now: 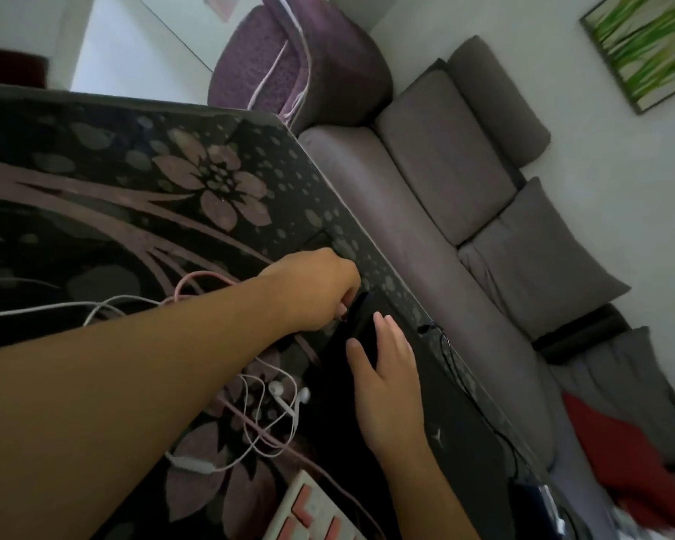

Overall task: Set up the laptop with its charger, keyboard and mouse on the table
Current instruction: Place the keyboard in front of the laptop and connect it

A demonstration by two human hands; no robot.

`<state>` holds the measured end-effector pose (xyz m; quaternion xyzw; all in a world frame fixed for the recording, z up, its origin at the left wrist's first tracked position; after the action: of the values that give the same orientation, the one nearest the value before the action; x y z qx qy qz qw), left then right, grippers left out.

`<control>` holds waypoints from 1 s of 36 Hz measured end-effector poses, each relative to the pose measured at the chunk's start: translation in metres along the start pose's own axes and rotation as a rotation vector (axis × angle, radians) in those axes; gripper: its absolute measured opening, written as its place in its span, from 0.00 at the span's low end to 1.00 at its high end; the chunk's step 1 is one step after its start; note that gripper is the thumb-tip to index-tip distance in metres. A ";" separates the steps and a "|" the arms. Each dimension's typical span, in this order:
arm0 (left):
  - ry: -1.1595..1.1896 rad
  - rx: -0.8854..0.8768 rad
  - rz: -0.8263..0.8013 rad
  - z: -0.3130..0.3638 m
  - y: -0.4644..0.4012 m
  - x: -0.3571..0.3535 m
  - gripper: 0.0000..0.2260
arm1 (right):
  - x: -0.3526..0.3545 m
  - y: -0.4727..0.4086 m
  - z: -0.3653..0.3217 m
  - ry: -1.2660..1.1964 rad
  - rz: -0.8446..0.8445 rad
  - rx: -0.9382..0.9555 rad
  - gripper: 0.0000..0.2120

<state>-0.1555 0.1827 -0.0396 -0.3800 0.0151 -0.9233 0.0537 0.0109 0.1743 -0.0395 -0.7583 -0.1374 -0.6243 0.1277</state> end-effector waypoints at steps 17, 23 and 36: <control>-0.096 0.006 0.061 0.002 -0.021 -0.012 0.07 | 0.001 -0.004 0.000 -0.011 0.062 0.006 0.31; -0.143 -0.063 0.102 0.008 -0.021 -0.016 0.08 | 0.000 -0.004 0.001 0.006 0.058 0.016 0.31; -0.228 -0.131 0.138 0.023 -0.030 -0.023 0.07 | -0.003 -0.005 0.001 0.066 0.044 0.045 0.33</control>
<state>-0.1258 0.2152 -0.0379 -0.4833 0.0952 -0.8653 0.0933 0.0098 0.1794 -0.0421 -0.7373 -0.1304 -0.6426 0.1627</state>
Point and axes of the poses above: each hand's wrist, its own y-axis away from the middle knuckle, its own x-axis out of the back of the hand, z = x × y, the point moved 7 cm from there along -y, towards the middle knuckle, and after that the axes turned 8 degrees about y, right-handed, at the moved point
